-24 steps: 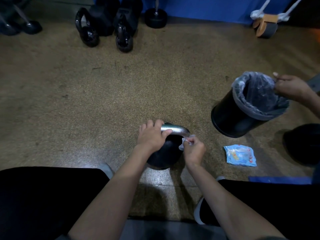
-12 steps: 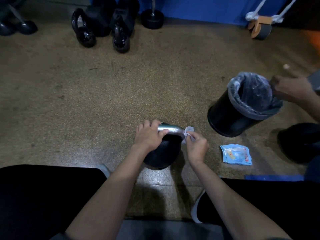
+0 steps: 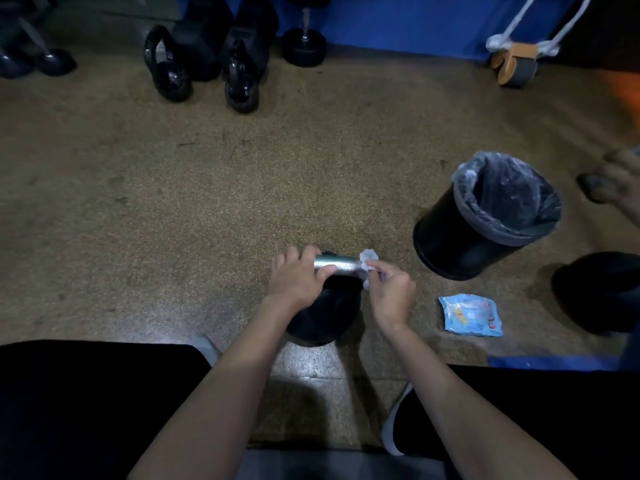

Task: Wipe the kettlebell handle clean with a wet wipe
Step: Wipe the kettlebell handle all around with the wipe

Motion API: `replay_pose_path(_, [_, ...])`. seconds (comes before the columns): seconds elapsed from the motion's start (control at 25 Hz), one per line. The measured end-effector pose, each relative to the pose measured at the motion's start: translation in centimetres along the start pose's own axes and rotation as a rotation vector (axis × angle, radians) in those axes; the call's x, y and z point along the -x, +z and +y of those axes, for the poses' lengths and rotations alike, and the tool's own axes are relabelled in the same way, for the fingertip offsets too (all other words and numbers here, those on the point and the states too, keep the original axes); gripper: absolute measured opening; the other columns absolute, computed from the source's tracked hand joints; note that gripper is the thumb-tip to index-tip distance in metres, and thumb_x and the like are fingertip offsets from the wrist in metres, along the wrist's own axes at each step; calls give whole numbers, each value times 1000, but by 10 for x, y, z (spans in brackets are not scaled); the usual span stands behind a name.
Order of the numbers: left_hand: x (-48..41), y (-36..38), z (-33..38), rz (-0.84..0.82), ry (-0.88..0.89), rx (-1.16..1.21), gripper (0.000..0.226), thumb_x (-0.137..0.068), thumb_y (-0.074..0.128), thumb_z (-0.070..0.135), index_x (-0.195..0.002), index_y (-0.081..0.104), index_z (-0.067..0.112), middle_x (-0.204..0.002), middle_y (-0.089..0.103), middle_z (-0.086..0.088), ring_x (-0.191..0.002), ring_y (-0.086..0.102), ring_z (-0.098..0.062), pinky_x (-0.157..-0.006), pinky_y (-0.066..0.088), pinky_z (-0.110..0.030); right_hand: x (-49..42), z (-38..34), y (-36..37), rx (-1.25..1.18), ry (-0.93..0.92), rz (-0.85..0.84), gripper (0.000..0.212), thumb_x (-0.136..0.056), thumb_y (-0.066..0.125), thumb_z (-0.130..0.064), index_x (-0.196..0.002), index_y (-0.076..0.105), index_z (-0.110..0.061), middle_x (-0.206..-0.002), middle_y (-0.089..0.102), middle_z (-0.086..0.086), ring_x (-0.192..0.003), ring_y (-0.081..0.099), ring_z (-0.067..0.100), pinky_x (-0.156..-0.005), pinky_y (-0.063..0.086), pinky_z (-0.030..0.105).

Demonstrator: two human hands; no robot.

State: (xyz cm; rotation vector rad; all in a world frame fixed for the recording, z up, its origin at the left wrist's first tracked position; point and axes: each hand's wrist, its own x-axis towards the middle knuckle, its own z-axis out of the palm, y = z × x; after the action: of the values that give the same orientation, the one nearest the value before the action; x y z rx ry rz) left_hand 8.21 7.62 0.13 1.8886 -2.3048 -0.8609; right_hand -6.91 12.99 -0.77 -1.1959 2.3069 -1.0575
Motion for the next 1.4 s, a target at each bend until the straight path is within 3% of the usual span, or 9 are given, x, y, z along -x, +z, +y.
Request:
replay_pose_path(0.32, [1,0,0,-3,-5,13,51,-92,37,55,-133,40,24,-130,42,-12,-119,40,-34,-107,26,-40,-13,-6,-2,101,-90,-116,31,-82,53,5,-101,73,-9,-106,72,10,-97,67,25,-87,41,18])
replay_pose_path(0.52, [0,0,0,8,-2,9,51,-92,37,55,-133,40,24,-130,43,-12,-118,41,-34,-106,26,-40,-29,-3,-3,202,1,-292,31,-84,53,-2,-104,72,-15,-105,72,11,-100,66,26,-88,48,26])
replay_pose_path(0.6, [0,1,-1,12,-1,6,51,-92,38,55,-132,41,24,-129,44,-12,-117,41,-34,-106,26,-40,-33,-4,-4,210,-1,-325,32,-84,51,-1,-104,72,-16,-105,72,11,-100,66,25,-88,47,21])
replay_pose_path(0.72, [0,2,-2,9,-3,4,51,-92,38,56,-131,41,25,-129,44,-12,-117,41,-34,-106,26,-40,-36,-4,-9,208,-19,-418,31,-86,50,1,-103,73,-12,-100,73,13,-91,68,23,-59,38,-2])
replay_pose_path(0.76, [0,2,-2,7,-4,5,51,-92,37,56,-131,41,25,-129,44,-12,-117,41,-33,-106,26,-40,-39,-6,-11,223,-36,-493,32,-86,51,1,-105,72,-14,-100,73,13,-91,68,22,-54,36,1])
replay_pose_path(0.84, [-1,2,-2,5,-4,0,51,-92,37,56,-131,41,25,-128,44,-12,-117,41,-33,-106,26,-40,-46,-8,-15,267,-94,-629,37,-85,53,-1,-111,69,-20,-102,73,10,-94,65,16,-62,35,7])
replay_pose_path(0.96, [-2,2,-2,5,-5,-8,51,-91,37,57,-131,41,25,-128,44,-12,-117,41,-34,-106,26,-40,-55,-11,-18,259,-86,-656,29,-85,53,-4,-103,72,-17,-89,71,11,-82,61,15,-72,48,24])
replay_pose_path(1.12, [-2,3,-3,5,-2,-16,51,-91,38,57,-131,41,25,-128,45,-12,-117,42,-35,-108,27,-41,-62,-17,-13,400,-119,-846,31,-82,51,2,-95,71,-17,-84,65,4,-82,60,18,-64,42,21])
replay_pose_path(1.4, [-2,2,-2,-2,-1,-10,51,-92,36,57,-131,40,25,-129,43,-11,-118,41,-33,-108,26,-40,-69,-24,-15,447,-131,-849,31,-79,53,3,-92,72,-18,-80,64,2,-79,59,16,-67,41,20])
